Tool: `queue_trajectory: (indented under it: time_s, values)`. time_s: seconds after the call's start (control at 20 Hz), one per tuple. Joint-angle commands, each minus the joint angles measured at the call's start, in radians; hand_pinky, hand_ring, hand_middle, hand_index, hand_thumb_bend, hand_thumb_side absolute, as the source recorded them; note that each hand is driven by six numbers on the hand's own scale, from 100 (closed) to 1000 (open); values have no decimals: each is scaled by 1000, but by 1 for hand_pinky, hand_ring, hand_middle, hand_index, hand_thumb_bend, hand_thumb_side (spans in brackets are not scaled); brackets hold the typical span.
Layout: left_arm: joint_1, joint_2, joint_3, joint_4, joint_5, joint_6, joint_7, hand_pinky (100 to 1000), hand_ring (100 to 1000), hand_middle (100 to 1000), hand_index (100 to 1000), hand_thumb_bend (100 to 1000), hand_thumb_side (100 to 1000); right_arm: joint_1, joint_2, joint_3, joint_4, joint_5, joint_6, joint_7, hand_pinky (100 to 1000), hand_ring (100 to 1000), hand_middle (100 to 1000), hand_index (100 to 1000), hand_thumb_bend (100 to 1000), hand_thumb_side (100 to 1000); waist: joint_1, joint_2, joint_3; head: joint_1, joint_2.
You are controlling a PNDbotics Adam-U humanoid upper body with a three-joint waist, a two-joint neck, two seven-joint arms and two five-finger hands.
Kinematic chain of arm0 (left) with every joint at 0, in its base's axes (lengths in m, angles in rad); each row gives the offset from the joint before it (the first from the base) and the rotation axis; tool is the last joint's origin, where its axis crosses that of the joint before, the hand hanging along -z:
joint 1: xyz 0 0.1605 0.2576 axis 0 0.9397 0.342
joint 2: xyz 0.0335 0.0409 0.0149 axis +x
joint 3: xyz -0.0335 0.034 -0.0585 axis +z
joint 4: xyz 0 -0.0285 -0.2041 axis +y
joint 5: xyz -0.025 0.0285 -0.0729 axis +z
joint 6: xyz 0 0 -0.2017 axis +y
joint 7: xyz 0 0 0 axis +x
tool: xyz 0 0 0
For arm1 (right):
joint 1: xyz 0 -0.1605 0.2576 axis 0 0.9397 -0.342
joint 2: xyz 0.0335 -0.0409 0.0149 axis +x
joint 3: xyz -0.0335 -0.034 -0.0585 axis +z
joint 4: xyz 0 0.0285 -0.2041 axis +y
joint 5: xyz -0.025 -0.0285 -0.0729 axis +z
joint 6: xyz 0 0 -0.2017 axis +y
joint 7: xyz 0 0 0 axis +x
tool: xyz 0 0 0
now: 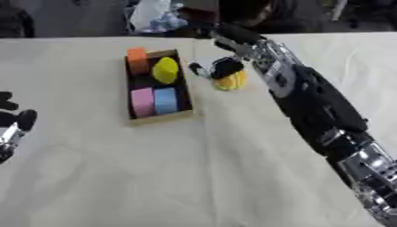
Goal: Pick up objects on the table and place them in the box.
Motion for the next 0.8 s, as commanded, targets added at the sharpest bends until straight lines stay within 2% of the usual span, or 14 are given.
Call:
queue_trajectory:
  time_s: [0.05,0.25,0.55,0.65,0.8]
  values:
    - [-4,9,11,-10,1,-1,2,636,561,582,740,565,411,-24,-28,-49,59,36,44,-21,851,889,934,983,233,413,8,-1,2,-3,-13]
    - [-4,7,10,-9,1,-1,2,636,561,582,740,565,411,-26,-24,-76,153,93,82,-55,850,888,922,981,232,409,8,0,2,-5,-14]
    - [-3,5,11,-8,0,-1,0,636,561,582,740,565,412,-26,-22,-86,224,186,83,-55,849,886,900,967,236,370,7,0,3,-4,-14]
    - [-3,5,11,-8,0,-1,0,636,561,582,740,565,412,-27,-20,-89,234,215,78,-43,848,882,877,952,232,362,7,-1,2,-4,-14]
    - [-3,5,11,-7,-1,-1,0,636,561,581,740,564,412,-28,-21,-90,238,253,69,-29,831,845,777,872,217,286,7,-1,2,-2,-14]
